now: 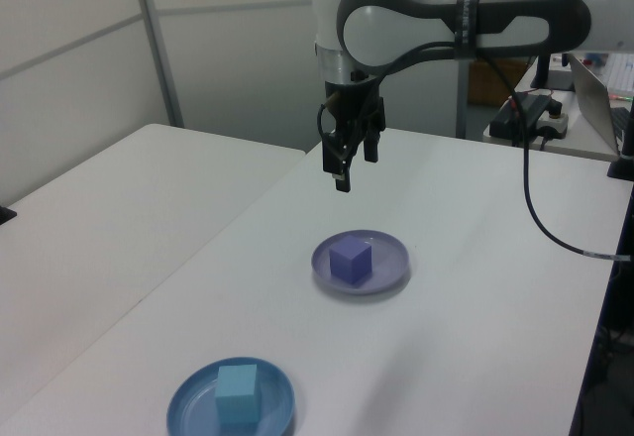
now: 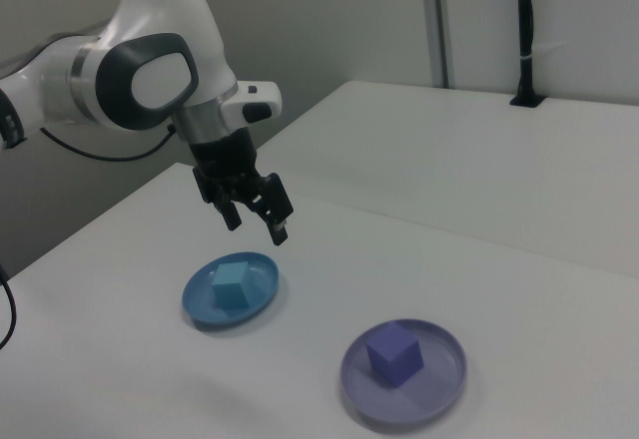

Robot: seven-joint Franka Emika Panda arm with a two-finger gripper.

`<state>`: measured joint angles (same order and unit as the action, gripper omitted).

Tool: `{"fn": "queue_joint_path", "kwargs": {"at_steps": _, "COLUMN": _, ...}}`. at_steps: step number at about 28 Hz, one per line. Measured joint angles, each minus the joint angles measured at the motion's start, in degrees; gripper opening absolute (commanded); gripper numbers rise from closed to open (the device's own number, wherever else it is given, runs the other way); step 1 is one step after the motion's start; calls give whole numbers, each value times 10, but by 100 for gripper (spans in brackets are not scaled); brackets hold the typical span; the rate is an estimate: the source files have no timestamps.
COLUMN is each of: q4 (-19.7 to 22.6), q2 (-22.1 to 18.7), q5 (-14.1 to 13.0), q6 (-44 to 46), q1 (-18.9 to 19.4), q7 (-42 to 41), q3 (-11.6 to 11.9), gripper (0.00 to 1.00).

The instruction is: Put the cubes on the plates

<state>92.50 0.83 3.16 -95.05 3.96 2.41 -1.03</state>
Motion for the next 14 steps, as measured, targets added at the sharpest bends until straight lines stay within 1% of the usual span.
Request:
{"fn": "queue_joint_path", "kwargs": {"at_steps": 11, "q4": -2, "q2": 0, "q5": -1, "q6": -7, "q1": -9, "q7": 0, "q3": 2, "gripper": 100}}
{"fn": "queue_joint_path", "kwargs": {"at_steps": 14, "q4": -3, "q2": 0, "q5": -11, "q6": -7, "q1": -18, "q7": 0, "q3": 2, "gripper": 100}}
